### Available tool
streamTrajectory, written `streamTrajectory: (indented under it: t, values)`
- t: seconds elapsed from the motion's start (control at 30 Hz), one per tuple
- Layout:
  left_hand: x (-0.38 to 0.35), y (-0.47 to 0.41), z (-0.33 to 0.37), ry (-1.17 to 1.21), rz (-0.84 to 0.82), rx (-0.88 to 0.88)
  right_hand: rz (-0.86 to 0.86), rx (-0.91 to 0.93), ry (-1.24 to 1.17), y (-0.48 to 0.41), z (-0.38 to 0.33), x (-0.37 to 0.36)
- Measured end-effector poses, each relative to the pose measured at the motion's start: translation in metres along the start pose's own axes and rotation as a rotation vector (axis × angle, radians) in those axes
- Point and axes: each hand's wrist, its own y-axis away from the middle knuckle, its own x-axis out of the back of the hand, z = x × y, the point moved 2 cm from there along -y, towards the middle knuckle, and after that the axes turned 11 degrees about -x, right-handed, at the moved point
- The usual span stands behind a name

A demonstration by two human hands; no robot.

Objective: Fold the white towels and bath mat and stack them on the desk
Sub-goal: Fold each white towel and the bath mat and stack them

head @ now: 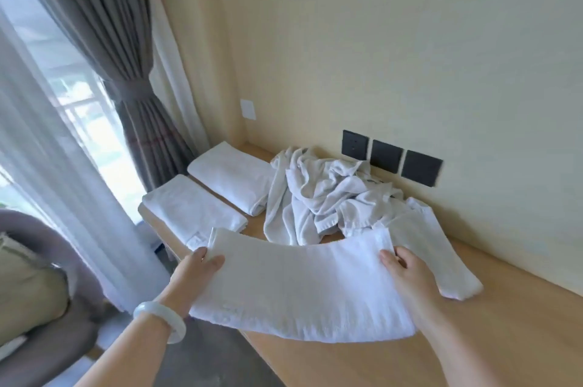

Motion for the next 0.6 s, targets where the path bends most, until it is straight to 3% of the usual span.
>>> streamTrajectory:
  t: [0.13, 0.3, 0.6]
  values:
    - [0.082, -0.038, -0.03, -0.025, 0.069, -0.018, -0.043, 0.056, 0.064, -0.002, -0.047, -0.094]
    - [0.164, -0.109, -0.051, -0.142, 0.043, -0.084, -0.004, 0.054, 0.057, 0.001, -0.093, -0.199]
    - [0.21, -0.242, -0.058, -0.239, -0.052, -0.156, 0.042, -0.059, -0.071, -0.03, -0.115, -0.313]
